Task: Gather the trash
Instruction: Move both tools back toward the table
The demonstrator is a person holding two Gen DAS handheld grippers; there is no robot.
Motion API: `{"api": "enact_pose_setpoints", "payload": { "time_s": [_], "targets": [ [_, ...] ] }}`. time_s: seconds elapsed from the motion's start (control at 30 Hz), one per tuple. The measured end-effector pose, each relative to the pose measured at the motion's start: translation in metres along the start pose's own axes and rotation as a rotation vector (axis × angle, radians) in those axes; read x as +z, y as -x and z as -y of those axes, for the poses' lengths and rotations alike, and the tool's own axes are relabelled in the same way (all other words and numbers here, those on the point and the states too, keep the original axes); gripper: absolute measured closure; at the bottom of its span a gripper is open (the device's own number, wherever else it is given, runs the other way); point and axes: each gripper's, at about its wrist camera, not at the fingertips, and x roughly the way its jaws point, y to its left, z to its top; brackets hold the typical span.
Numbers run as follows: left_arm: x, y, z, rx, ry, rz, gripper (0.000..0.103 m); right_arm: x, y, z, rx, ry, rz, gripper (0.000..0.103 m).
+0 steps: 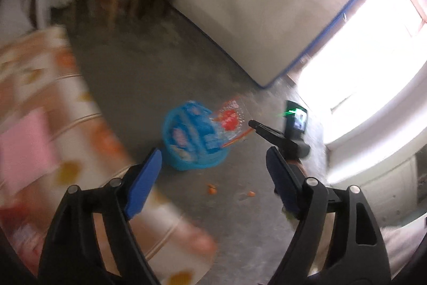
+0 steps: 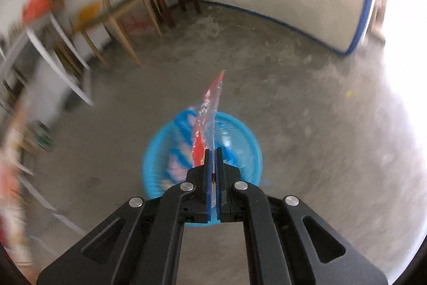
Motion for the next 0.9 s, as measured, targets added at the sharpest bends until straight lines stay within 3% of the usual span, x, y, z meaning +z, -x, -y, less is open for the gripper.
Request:
{"api": "enact_pose_setpoints", "payload": {
  "time_s": [0.1,0.17,0.23,0.27,0.37,0.43,0.67,0.83,0.9],
  "targets": [
    [-0.031,0.044,-0.021,0.086,0.023,0.053,0.026,-0.008,-0.067,-0.028,-0.132,0.135,-0.089,0.097],
    [-0.056,0.073,-0.042,0.123,0.092,0.081,0.026,-0.019,-0.113,-0.035,-0.131,0.168,-0.238,0.083],
    [-0.075,0.096,-0.061,0.146,0.160,0.110,0.026,-0.027,-0.141,-0.031,-0.167,0.155,-0.340,0.081],
    [-0.082,0.105,-0.068,0.150,0.183,0.127,0.026,-0.028,-0.143,-0.027,-0.166,0.127,-0.342,0.081],
    [-0.102,0.133,-0.087,0.184,0.237,0.189,0.026,-0.022,-0.127,-0.003,-0.079,-0.041,-0.309,0.067],
    [-0.117,0.145,-0.099,0.198,0.260,0.219,0.025,-0.019,-0.114,0.014,-0.051,-0.117,-0.292,0.066],
    [-0.141,0.166,-0.126,0.196,0.352,0.279,0.025,-0.021,-0.069,0.044,-0.001,-0.233,-0.241,0.064],
    [-0.160,0.181,-0.129,0.236,0.336,0.307,0.025,-0.039,-0.022,0.038,0.097,-0.245,-0.207,0.061],
    [-0.170,0.189,-0.129,0.250,0.330,0.311,0.022,-0.047,0.000,0.028,0.151,-0.226,-0.189,0.055]
  ]
}}
